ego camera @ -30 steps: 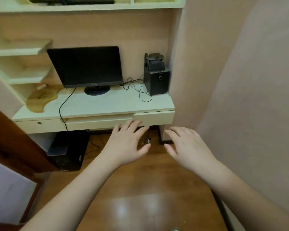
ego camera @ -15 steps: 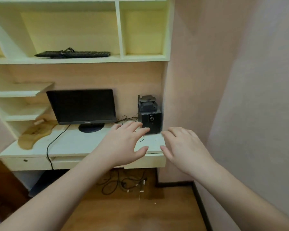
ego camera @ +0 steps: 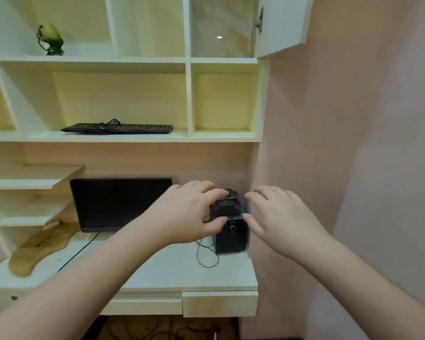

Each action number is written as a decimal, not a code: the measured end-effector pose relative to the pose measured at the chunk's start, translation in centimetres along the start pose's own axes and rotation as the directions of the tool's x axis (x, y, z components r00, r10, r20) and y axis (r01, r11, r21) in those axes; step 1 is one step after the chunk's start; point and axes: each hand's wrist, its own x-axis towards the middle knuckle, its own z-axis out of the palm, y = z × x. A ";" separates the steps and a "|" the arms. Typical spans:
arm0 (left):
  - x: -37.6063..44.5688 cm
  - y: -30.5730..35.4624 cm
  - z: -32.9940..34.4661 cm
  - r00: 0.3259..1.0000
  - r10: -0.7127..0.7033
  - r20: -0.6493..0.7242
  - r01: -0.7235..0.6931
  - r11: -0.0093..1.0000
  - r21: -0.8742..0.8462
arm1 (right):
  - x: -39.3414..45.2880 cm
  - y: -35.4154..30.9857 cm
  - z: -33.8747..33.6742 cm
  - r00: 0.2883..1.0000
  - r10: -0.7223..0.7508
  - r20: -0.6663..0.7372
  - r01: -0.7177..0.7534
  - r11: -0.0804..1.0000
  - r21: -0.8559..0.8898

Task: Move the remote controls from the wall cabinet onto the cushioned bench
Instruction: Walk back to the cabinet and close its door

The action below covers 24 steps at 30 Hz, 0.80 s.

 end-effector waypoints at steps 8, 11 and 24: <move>4.2 -8.6 -2.7 0.996 0.033 -0.084 -0.032 0.999 0.015 | 9.9 -2.1 -0.7 0.996 0.027 -0.082 -0.032 0.997 -0.070; 5.9 -11.1 -3.7 0.992 0.043 -0.122 -0.042 0.999 0.014 | 13.0 -2.4 -1.4 0.992 0.033 -0.120 -0.047 0.993 -0.111; 16.9 -13.1 -6.7 0.963 0.082 -0.255 -0.098 0.994 -0.051 | 20.2 5.1 -4.8 0.961 0.091 -0.259 -0.146 0.969 -0.201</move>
